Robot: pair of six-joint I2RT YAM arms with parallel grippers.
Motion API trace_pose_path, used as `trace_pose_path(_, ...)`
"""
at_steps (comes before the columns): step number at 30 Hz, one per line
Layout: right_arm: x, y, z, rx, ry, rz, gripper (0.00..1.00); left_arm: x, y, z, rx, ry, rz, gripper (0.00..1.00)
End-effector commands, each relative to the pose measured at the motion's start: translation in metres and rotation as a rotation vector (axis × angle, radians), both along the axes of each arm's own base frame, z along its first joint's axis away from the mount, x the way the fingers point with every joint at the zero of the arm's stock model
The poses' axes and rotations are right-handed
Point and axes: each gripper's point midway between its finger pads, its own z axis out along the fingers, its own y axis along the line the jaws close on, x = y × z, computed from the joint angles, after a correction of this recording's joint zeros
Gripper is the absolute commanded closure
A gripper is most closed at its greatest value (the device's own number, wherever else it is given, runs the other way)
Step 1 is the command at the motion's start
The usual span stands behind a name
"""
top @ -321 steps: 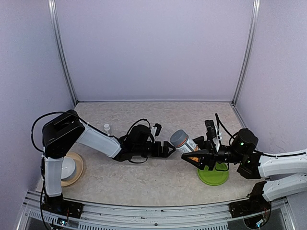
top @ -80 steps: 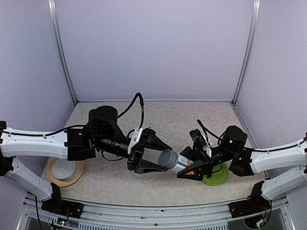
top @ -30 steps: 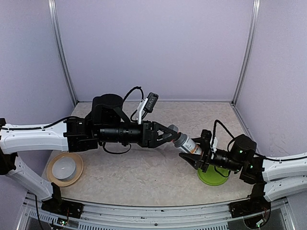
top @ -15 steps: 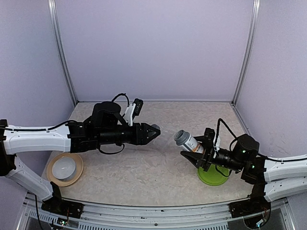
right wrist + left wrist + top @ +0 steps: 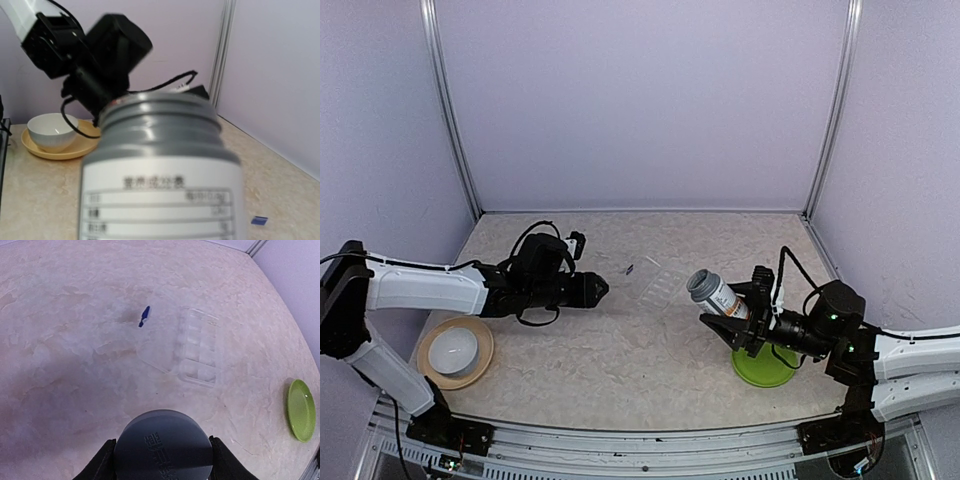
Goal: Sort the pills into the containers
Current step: Unscrew the lid of the pill bottle from the pill bottle, then place the lid of the pill bottle at the center of the board.
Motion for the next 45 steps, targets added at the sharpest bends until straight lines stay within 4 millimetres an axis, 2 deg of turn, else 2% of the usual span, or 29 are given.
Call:
trace_pose_path(1, 0.002, -0.003, 0.001, 0.015, 0.006, -0.012, 1.0, 0.021, 0.01, -0.01, 0.051, -0.047, 0.05, 0.8)
trace_pose_path(14, 0.002, 0.0, -0.003, 0.006, 0.015, -0.005, 1.0, 0.044, 0.038, -0.062, 0.185, 0.0, 0.148, 0.82)
trace_pose_path(27, 0.001, 0.001, -0.007, 0.002, 0.027, 0.007, 1.0, 0.05, 0.062, -0.096, 0.307, 0.056, 0.217, 0.81)
trace_pose_path(33, 0.0, 0.001, -0.008, 0.003, 0.028, 0.01, 1.0, 0.05, 0.064, -0.106, 0.336, 0.078, 0.22, 0.8)
trace_pose_path(36, 0.001, 0.001, -0.008, 0.003, 0.03, 0.01, 1.0, 0.049, 0.064, -0.108, 0.338, 0.084, 0.215, 0.75)
trace_pose_path(40, 0.001, 0.002, -0.009, 0.001, 0.031, 0.011, 1.0, 0.049, 0.064, -0.107, 0.338, 0.086, 0.212, 0.61)
trace_pose_path(45, 0.001, 0.002, -0.01, -0.001, 0.034, 0.01, 1.0, 0.048, 0.063, -0.103, 0.328, 0.083, 0.212, 0.49)
